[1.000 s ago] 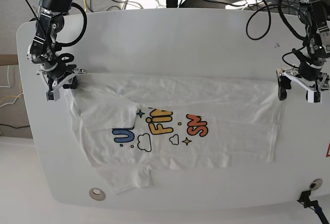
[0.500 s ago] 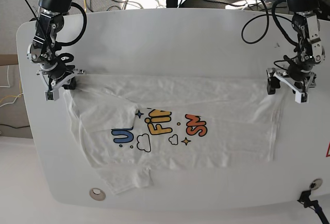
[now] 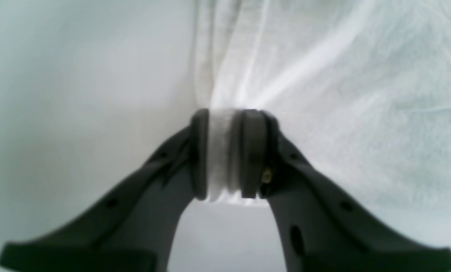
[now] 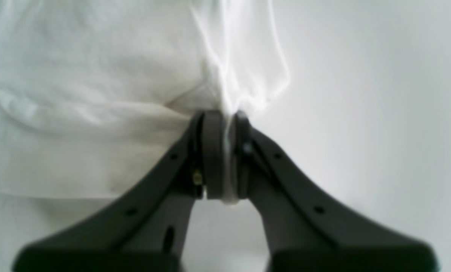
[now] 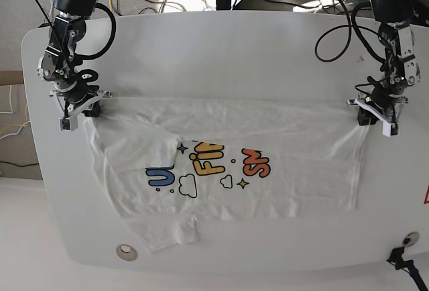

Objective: Fold the T-shirt properly
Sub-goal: 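Grasp the folded edge with both grippers and pull it toward the robot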

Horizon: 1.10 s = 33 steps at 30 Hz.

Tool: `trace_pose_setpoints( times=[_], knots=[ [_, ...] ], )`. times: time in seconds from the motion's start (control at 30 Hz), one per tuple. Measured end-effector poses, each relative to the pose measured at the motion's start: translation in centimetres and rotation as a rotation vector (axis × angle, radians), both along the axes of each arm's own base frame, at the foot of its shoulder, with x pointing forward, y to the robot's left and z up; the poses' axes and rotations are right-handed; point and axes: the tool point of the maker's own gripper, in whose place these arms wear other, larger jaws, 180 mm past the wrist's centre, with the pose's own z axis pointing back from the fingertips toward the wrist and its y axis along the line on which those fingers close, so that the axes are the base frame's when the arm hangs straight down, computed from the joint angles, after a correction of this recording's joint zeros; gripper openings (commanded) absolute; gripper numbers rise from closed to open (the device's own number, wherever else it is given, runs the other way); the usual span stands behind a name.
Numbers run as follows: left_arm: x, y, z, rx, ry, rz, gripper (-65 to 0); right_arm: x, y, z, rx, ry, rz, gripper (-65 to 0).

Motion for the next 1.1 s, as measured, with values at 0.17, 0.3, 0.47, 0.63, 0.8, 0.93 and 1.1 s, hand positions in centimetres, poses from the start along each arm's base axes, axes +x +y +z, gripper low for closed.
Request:
trace_pose_setpoints(
  times=[0.17, 0.3, 0.47, 0.63, 0.8, 0.93, 1.1],
  knots=[
    [-0.4, -0.4, 0.2, 0.011, 0.012, -0.02, -57.5, 0.0, 0.0, 0.0, 0.0, 0.002, 0.001, -65.0],
    [-2.7, -1.3, 0.3, 0.034, 0.02, -0.059, -57.5, -2.0, 0.1, -0.7, -0.018, 0.03, 0.011, -65.0],
    [-7.0, -1.5, 0.8, 0.125, 0.123, -0.162, -57.5, -6.4, 0.9, -0.3, -0.08, 0.111, 0.073, -65.0],
    [-10.3, -2.1, 2.3, 0.165, 0.144, -0.203, -57.5, -11.3, 2.1, 0.2, -0.133, 0.175, 0.135, -65.0],
    [-13.6, -0.6, 3.7, 0.236, 0.208, -0.188, -57.5, -15.3, 1.1, 1.3, -0.196, 0.227, 0.144, -65.0],
    [-15.0, -0.5, 4.4, 0.247, 0.217, -0.194, -57.5, -17.5, 1.1, 1.4, -0.212, 0.265, 0.157, -65.0],
    [-16.9, 0.2, 4.3, 0.259, 0.257, -0.182, -57.4, -18.2, 1.3, 1.2, -0.21, 0.278, 0.165, -65.0]
  ],
)
